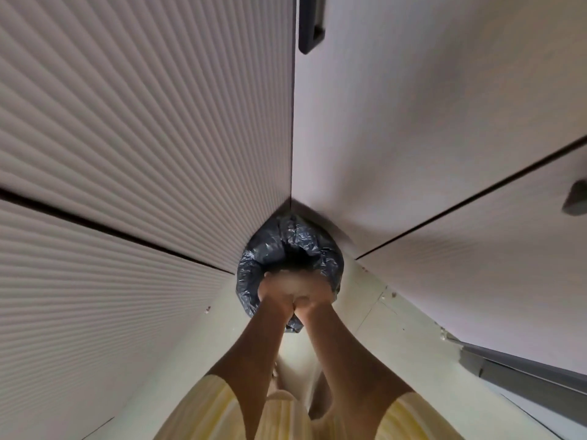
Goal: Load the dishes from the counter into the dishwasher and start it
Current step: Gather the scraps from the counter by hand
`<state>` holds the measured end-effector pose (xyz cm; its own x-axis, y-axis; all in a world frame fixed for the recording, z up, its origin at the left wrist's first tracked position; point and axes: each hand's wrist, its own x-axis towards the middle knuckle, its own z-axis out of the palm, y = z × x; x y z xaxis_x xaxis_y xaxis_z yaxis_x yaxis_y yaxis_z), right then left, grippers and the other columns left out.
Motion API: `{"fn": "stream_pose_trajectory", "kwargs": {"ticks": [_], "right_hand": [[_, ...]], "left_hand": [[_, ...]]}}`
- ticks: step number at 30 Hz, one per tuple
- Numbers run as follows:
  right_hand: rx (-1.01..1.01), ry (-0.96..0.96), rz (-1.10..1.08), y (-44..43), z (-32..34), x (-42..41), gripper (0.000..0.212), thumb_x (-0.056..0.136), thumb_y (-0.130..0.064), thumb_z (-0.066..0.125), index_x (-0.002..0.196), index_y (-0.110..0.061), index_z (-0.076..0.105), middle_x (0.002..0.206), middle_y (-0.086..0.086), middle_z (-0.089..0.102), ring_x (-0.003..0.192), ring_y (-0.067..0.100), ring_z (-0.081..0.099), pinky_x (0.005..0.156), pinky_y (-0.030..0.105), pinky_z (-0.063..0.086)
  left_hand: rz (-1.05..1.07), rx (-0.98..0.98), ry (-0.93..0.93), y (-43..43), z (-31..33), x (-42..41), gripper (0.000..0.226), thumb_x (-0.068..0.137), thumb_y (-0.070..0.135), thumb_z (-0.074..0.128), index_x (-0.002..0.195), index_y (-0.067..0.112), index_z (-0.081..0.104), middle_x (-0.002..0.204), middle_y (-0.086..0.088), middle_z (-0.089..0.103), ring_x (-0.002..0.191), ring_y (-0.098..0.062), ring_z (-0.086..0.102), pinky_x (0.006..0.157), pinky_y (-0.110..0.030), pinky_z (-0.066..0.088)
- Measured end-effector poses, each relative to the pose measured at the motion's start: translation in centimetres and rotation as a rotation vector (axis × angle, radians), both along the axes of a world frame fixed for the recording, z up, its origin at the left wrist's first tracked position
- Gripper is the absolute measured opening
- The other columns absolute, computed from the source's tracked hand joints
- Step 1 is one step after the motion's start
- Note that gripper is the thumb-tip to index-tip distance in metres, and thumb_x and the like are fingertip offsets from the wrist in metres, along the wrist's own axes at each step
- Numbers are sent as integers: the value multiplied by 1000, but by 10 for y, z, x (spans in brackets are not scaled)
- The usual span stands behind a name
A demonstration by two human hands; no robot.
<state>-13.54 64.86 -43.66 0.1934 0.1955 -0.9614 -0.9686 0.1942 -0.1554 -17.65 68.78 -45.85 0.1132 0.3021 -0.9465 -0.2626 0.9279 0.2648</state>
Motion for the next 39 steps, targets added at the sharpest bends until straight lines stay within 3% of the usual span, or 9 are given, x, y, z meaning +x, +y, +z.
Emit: {"fn": "stream_pose_trajectory", "kwargs": {"ticks": [3,5,7,10,12,21,33,37,39], "right_hand": [[-25,-19,-6,8,-11,8,33,100,-27,38,87,-6,59,108,15,56,100,26,54,104,38,33],[-44,-24,-1,5,-15,11,29,100,-24,39,89,-6,60,109,5,55,111,14,44,110,30,23],[-30,-13,21,1,-11,13,28,100,-21,41,80,-8,56,92,0,54,101,13,48,107,31,27],[-44,-8,50,-7,7,12,22,98,-12,43,84,-4,57,88,5,56,82,18,54,98,31,37],[-60,-25,64,-15,22,10,23,97,-9,44,111,2,58,123,11,57,116,24,51,110,32,28],[-22,-26,129,-54,119,-5,38,95,-6,47,131,4,46,139,16,44,135,25,35,113,33,24],[193,-62,74,-73,324,-11,19,96,-10,44,92,0,60,92,12,60,80,21,61,83,29,48],[227,-135,140,-62,385,-5,22,94,-10,47,83,4,61,71,14,70,51,19,68,46,21,54],[276,-208,216,-58,415,2,23,94,-10,48,87,7,62,68,16,70,63,24,69,58,25,56]], "left_hand": [[-27,12,-66,19,-18,-7,46,101,37,29,117,3,54,127,-20,55,111,-19,58,104,-34,39],[-109,13,-33,26,-27,-14,38,102,32,27,86,6,50,95,-26,68,70,5,61,76,-13,44],[-167,-44,21,25,-15,-13,40,99,46,26,80,16,46,52,-3,63,58,-4,51,60,-19,36],[-124,-53,-26,17,3,-18,62,98,51,22,140,7,37,113,-2,60,111,-20,53,95,-29,36],[-67,-59,-71,9,24,-19,65,100,48,19,147,3,18,150,-11,32,140,-25,26,114,-36,17],[110,-23,-154,-29,136,-35,65,99,49,20,147,5,19,151,-12,29,142,-26,21,117,-39,10],[182,128,-233,-72,355,-38,58,94,48,39,136,9,43,135,-16,50,129,-30,42,111,-41,29],[172,226,-234,-78,414,-23,50,95,41,41,125,2,50,136,-21,48,115,-35,50,96,-40,42],[142,280,-264,-72,439,-16,49,97,41,38,119,0,53,136,-23,47,118,-35,49,99,-40,39]]}}
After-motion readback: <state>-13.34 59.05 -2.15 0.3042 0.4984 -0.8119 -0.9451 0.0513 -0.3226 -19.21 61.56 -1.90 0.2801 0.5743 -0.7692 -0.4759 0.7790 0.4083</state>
